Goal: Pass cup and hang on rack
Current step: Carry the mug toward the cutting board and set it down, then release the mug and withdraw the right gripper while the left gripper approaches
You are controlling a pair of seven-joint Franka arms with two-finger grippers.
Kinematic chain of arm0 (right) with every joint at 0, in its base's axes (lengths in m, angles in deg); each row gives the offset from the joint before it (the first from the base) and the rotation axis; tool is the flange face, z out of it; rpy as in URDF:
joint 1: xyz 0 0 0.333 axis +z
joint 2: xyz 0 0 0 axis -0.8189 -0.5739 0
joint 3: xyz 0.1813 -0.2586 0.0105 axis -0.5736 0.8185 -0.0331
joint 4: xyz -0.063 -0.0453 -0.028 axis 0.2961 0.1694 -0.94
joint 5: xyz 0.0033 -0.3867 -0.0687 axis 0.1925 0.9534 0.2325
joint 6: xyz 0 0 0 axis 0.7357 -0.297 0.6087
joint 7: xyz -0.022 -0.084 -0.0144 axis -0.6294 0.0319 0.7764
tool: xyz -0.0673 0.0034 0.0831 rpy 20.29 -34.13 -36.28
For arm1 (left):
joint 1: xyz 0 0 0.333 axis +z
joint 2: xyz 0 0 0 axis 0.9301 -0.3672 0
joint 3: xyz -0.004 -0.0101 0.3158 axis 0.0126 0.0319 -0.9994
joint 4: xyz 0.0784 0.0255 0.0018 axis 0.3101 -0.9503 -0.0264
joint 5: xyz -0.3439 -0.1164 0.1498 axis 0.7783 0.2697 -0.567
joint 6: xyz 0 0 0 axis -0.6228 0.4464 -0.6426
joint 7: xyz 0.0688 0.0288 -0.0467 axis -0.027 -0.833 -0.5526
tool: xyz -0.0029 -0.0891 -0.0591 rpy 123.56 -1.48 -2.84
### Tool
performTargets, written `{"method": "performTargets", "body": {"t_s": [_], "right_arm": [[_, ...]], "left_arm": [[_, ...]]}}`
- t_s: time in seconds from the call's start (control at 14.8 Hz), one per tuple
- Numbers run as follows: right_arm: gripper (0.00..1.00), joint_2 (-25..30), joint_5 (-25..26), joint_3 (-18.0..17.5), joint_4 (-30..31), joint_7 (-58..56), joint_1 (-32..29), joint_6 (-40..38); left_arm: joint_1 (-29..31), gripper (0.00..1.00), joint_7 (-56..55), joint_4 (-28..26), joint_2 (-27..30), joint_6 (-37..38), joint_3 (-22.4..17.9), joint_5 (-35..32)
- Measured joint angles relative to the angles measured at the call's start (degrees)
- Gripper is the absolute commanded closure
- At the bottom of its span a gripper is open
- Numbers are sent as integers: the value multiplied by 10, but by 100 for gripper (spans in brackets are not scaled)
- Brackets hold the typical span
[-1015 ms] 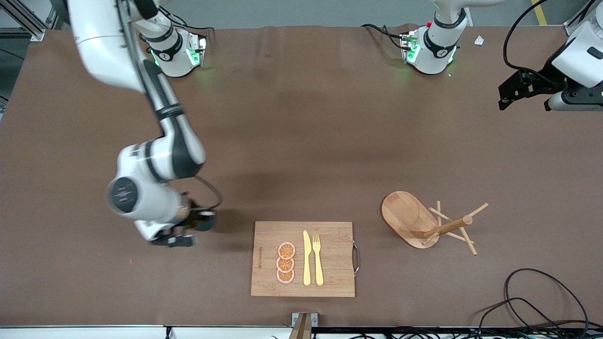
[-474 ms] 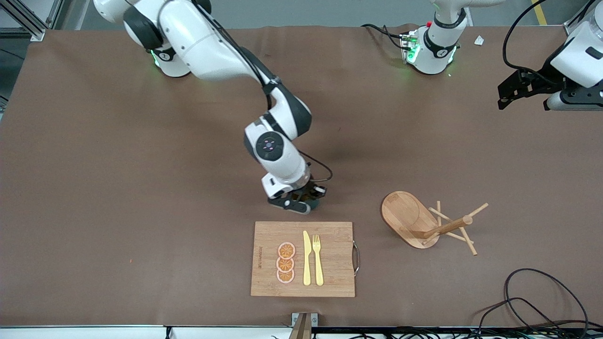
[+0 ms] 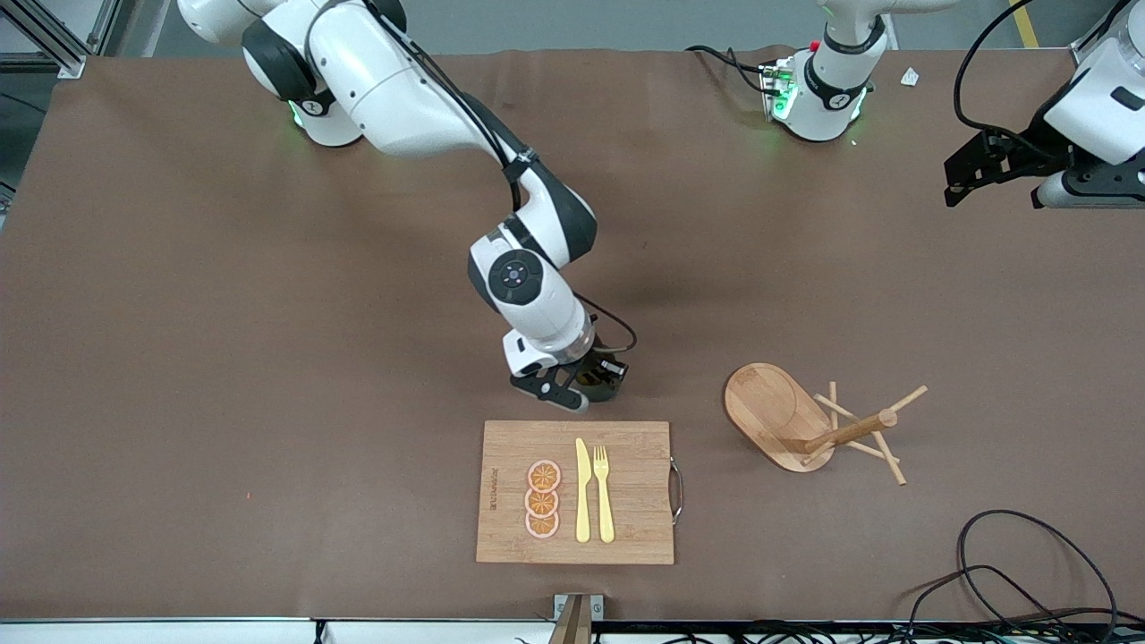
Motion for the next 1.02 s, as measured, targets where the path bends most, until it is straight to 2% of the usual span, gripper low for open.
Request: {"method": "performTargets", "body": {"t_s": [0.27, 0.41, 0.54, 0.74, 0.88, 1.02], "right_arm": [[0, 49, 32, 16, -11, -77, -59, -81], [0, 87, 37, 21, -10, -136, -107, -145], [0, 127, 65, 27, 2, -165, -160, -190], [0, 185, 118, 29, 61, -234, -229, -199], [0, 217, 127, 29, 96, -297, -263, -198], [0, 251, 129, 30, 127, -376, -295, -198]], "left_arm": [[-2, 0, -6, 0, 0, 0, 9, 0], [-2, 0, -52, 0, 0, 0, 24, 0], [-3, 0, -116, 0, -5, 0, 55, -7], [-5, 0, -218, 5, -34, -4, 121, -35], [-10, 0, -272, 23, -67, -8, 158, -52], [-31, 0, -312, 41, -103, -20, 174, -80]]}}
